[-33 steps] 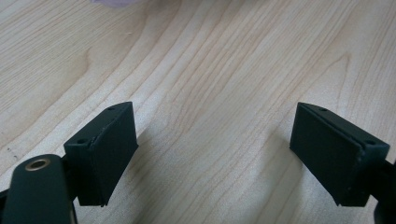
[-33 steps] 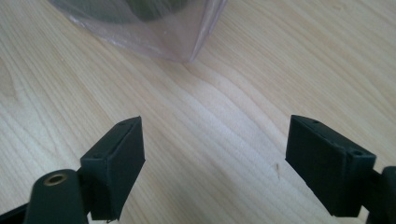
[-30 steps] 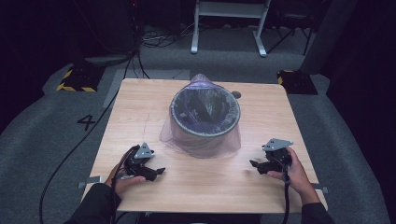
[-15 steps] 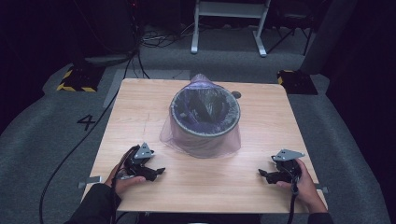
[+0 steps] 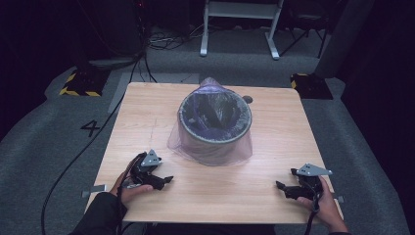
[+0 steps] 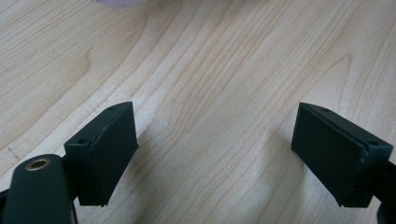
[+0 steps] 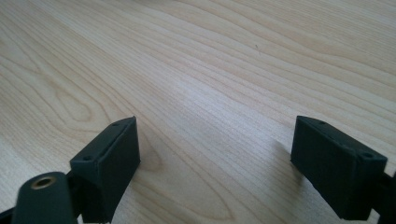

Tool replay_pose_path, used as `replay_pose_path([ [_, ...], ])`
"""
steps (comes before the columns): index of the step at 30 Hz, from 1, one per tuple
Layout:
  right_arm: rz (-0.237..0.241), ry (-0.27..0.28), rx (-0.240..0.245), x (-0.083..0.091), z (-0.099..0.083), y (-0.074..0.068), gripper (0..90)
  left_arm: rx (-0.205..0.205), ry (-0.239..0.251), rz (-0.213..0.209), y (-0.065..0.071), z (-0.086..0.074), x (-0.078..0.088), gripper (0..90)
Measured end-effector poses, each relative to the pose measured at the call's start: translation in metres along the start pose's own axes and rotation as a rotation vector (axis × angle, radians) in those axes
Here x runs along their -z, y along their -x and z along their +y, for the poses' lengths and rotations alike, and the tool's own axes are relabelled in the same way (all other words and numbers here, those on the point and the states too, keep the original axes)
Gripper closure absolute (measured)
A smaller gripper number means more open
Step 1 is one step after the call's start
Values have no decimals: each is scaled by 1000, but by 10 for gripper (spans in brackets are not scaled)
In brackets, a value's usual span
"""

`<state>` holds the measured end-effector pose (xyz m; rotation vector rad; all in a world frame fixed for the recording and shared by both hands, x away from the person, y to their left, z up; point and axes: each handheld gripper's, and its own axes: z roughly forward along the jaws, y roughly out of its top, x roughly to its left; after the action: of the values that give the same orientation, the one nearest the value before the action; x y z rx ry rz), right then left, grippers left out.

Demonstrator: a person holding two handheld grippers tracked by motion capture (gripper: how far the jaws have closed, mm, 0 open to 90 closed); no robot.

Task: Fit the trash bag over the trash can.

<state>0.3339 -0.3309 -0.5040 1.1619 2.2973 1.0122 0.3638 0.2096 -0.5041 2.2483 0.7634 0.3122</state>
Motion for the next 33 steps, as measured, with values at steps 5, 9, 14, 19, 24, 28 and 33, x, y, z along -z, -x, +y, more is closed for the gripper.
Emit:
replay_pose_path([
  [5, -1, -1, -7, 0, 0, 0, 144, -3, 0, -7, -1, 0, -1, 135],
  [9, -3, -6, -8, -1, 1, 1, 128, -3, 0, -7, -1, 0, -1, 135],
  [14, -6, -7, -8, -3, 2, 1, 115, -5, -1, -12, -1, 1, -1, 133],
  [19, -5, -7, -8, -3, 2, 1, 115, -5, 0, -14, -1, 1, -2, 129],
  [24, -6, -8, -8, -3, 2, 1, 115, -6, 0, -16, -2, 1, -2, 128],
  [28, -6, -7, -8, -3, 2, 1, 115, -5, 0, -17, -2, 1, -2, 127],
  [33, -5, -7, -7, -3, 2, 2, 115, -4, -1, -16, -2, 2, -2, 127],
])
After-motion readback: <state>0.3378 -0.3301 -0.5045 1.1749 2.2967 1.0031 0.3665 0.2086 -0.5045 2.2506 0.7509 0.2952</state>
